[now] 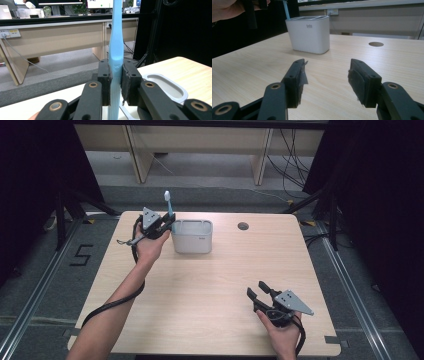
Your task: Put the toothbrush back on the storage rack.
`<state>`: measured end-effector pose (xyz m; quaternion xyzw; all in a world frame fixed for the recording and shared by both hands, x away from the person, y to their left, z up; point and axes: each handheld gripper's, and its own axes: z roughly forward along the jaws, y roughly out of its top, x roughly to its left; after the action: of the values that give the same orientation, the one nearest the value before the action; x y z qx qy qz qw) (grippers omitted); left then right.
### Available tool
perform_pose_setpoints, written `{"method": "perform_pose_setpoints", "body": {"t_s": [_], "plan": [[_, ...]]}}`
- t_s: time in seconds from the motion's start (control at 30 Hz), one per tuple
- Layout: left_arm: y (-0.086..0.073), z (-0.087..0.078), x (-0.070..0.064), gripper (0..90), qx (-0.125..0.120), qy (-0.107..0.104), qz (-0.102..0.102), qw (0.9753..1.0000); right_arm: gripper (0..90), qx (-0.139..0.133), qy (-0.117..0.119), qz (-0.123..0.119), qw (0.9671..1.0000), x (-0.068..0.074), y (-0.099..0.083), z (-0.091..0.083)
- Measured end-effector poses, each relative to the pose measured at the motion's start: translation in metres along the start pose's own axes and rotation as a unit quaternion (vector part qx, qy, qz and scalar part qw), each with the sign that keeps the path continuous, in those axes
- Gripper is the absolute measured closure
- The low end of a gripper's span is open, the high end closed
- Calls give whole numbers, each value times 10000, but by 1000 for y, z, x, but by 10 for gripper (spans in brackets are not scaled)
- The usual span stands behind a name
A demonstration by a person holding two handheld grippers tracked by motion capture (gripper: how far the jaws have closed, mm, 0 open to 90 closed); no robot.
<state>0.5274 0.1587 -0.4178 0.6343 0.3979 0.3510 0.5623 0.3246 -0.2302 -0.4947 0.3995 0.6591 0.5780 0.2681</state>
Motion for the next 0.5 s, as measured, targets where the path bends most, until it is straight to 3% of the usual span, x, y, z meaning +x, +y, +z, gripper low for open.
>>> {"method": "perform_pose_setpoints", "body": {"t_s": [0.2, 0.33, 0.43, 0.5], "plan": [[-5, 2, -1, 783, 64, -14, -65, 10000, 470, 113, -59, -23, 9999, -1, 0, -1], [-8, 3, -2, 783, 129, -36, -88, 9999, 470, 165, -33, 87, 9998, 0, 0, -2], [-11, 4, -3, 783, 158, -29, -123, 9998, 469, 89, -57, -30, 9999, -2, 0, -1], [-13, 5, -3, 783, 178, -35, -126, 9998, 468, 159, -36, 90, 9998, -1, 0, -2]]}}
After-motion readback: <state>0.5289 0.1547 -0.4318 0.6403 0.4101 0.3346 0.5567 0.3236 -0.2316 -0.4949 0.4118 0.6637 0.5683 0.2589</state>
